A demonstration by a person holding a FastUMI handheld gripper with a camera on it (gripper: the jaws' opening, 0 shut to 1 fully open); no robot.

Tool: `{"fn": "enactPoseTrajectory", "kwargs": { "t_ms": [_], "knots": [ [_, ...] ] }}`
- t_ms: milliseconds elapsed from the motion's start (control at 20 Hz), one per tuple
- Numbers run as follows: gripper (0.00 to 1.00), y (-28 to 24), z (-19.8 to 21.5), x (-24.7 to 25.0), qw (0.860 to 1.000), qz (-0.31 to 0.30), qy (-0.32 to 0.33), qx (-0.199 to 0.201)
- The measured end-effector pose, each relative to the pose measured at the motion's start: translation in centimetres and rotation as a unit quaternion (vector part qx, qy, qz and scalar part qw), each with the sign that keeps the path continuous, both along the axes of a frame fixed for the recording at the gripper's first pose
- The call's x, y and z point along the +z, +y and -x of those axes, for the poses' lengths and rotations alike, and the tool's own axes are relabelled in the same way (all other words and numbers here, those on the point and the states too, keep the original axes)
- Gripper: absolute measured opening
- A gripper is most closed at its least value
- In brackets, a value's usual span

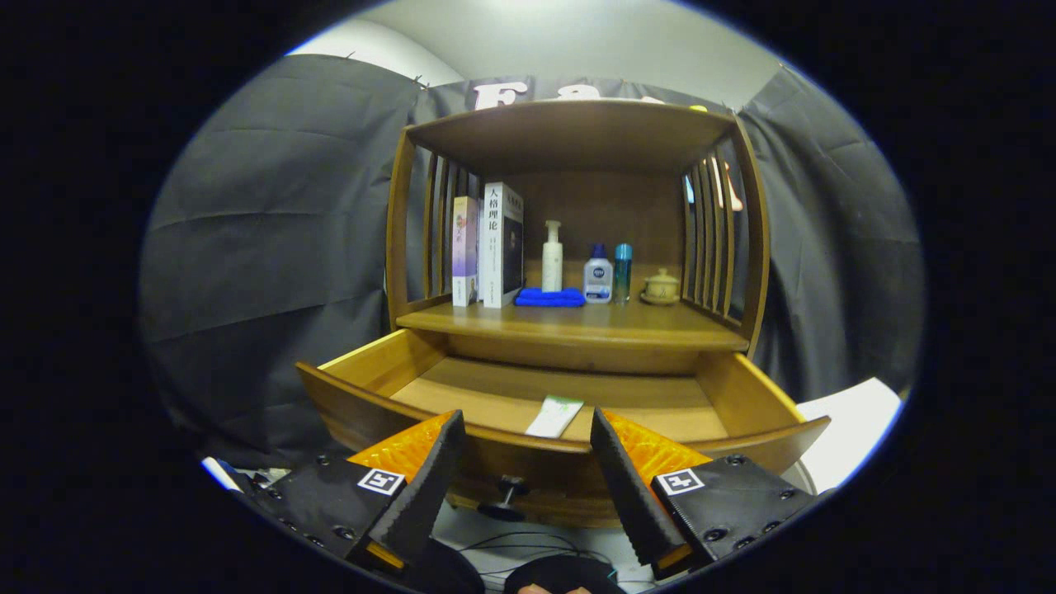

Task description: Pull open the drawer, take out the items inside it, and place them on the countertop above the cabinet.

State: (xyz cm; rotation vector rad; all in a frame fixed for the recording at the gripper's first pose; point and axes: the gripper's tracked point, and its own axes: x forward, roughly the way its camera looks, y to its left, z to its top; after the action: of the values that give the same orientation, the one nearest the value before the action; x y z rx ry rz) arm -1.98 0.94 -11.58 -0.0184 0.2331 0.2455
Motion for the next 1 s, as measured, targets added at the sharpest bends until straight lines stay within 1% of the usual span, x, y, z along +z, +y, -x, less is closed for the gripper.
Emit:
{"fn": "enactPoseTrajectory", "kwargs": {
  "t_ms": [200,350,550,700,800,900,950,1000],
  "knots": [
    [0.95,0.2,-2.1,1.4,1.0,-0.007,0.014,0.001],
    [0.95,-0.1,-4.4,0.9,0.998,0.005,0.061,-0.003],
    [0.95,0.3,-7.3,-0.1,0.992,0.017,0.127,0.007],
    [0.95,0.7,-9.3,-1.6,0.982,0.024,0.186,0.02],
    [0.95,1.4,-10.4,-2.7,0.972,0.007,0.233,0.029],
    [0.95,2.5,-11.5,-3.4,0.962,-0.023,0.269,0.034],
    [0.95,2.9,-12.0,-3.7,0.957,-0.027,0.287,0.034],
    [0.95,2.7,-12.4,-4.4,0.953,-0.017,0.301,0.032]
  ]
}}
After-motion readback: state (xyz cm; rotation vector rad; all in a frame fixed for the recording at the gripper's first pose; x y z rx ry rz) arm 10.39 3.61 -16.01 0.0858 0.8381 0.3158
